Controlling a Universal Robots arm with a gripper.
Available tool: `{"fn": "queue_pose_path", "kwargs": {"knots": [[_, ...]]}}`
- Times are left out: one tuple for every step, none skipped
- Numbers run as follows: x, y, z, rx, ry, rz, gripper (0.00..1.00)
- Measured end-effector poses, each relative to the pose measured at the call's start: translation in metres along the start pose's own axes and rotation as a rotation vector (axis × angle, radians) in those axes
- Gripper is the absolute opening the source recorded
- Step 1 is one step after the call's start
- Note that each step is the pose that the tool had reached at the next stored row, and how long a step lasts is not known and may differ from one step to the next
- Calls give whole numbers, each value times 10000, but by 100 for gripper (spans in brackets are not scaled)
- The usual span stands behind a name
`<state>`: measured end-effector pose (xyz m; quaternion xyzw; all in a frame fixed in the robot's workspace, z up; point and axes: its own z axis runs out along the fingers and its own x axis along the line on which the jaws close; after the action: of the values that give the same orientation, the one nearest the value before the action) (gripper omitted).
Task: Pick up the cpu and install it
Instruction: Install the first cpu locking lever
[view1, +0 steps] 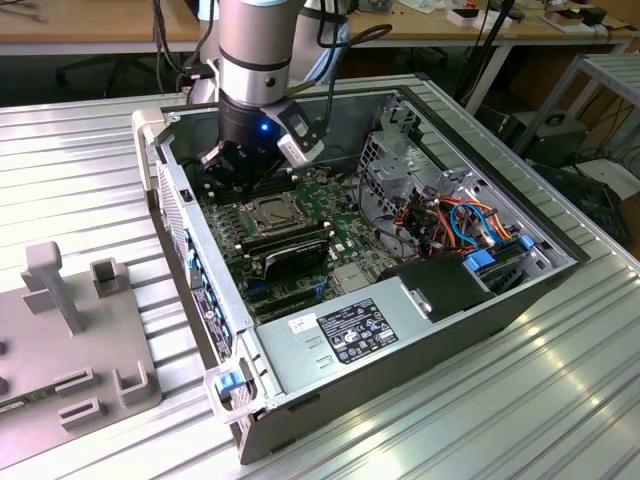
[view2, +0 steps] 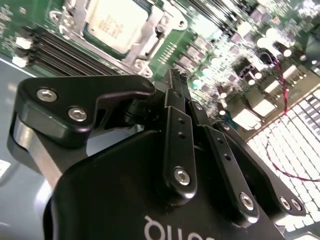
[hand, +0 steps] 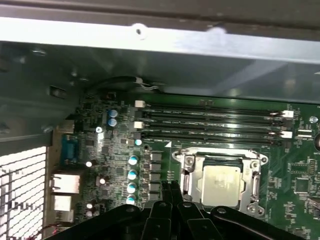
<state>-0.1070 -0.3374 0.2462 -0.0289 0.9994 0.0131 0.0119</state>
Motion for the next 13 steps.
{"fn": "queue_pose_path", "kwargs": {"knots": [[34, 2, 0, 1, 1, 0, 11], [56, 3, 1, 0, 0, 0, 11], [82, 5, 1, 0, 0, 0, 11], [102, 6, 1, 0, 1, 0, 11], [133, 8, 2, 0, 0, 1, 11], [139, 8, 2, -1, -1, 1, 11], [139, 8, 2, 0, 0, 0, 11], [139, 8, 2, 1, 1, -2, 11], [139, 8, 2, 0, 1, -2, 11], [140, 8, 2, 0, 1, -1, 11], [140, 8, 0, 0, 0, -1, 11], [141, 8, -6, 1, 2, 0, 11], [140, 9, -21, -1, 1, 0, 11]]}}
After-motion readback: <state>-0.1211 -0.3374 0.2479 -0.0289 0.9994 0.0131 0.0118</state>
